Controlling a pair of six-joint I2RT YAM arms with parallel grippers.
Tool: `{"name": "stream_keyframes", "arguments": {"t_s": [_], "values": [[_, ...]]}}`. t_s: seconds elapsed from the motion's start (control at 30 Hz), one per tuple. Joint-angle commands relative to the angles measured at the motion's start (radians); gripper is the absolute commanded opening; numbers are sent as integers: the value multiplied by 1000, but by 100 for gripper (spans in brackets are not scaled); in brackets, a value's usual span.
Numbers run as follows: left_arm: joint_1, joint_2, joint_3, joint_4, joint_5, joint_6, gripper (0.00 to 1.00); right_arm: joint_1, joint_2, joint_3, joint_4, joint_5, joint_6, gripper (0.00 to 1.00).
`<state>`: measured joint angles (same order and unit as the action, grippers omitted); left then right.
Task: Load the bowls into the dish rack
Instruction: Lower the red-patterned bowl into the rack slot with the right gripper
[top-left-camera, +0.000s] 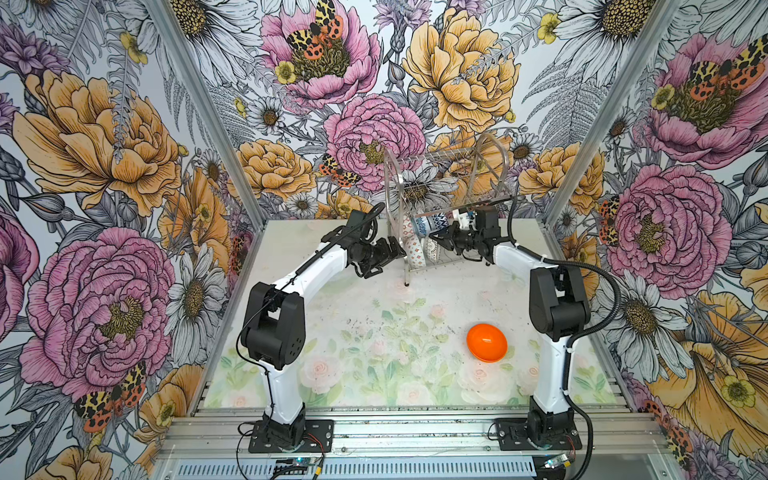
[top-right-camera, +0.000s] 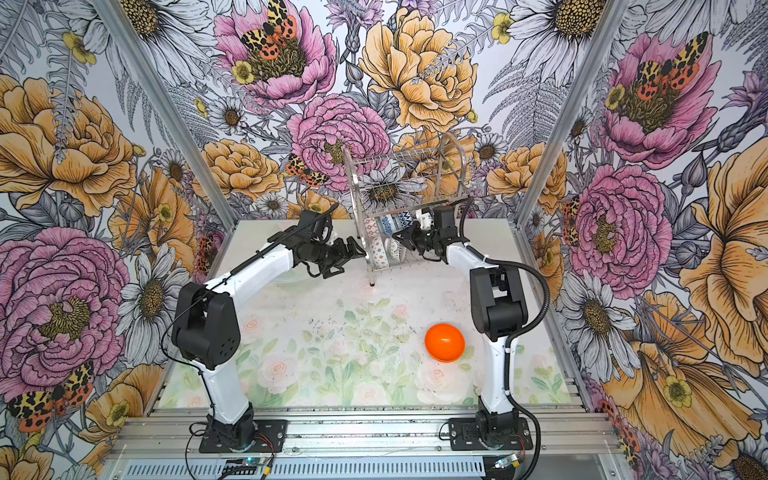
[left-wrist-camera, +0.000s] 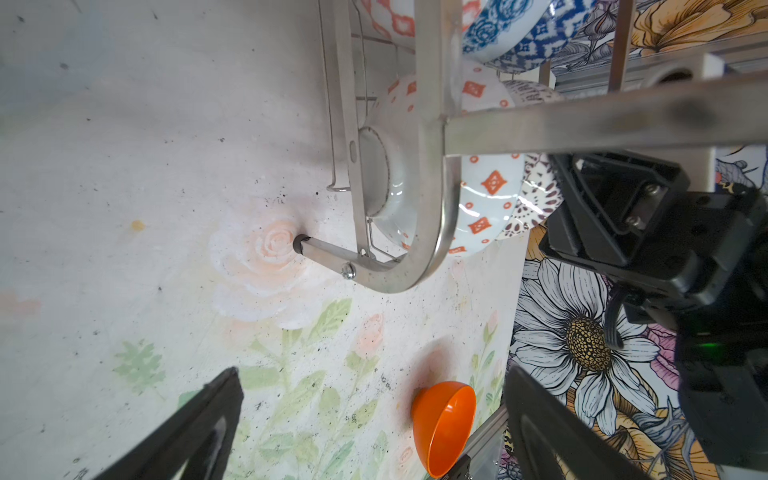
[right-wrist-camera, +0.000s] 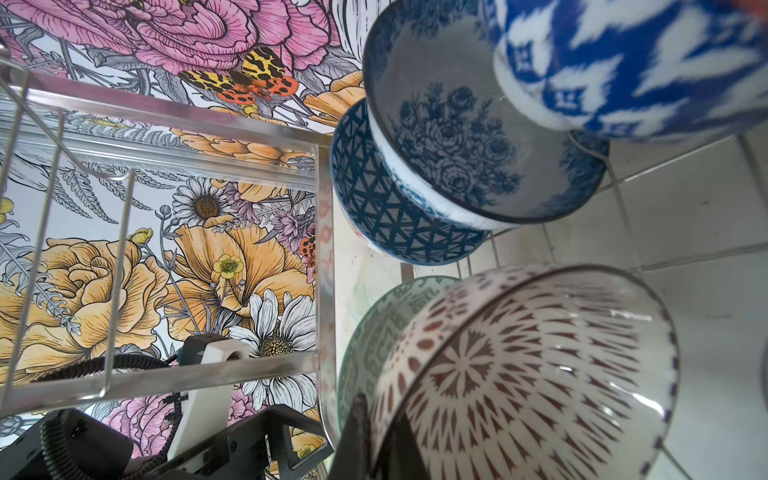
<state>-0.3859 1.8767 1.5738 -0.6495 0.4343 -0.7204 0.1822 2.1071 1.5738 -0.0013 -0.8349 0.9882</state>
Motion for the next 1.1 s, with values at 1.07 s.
{"name": "stream_keyframes", "arguments": {"t_s": [1.07], "values": [[0,20,8,5,3,16,99,15,90,4,-31,-37,-102,6]]}}
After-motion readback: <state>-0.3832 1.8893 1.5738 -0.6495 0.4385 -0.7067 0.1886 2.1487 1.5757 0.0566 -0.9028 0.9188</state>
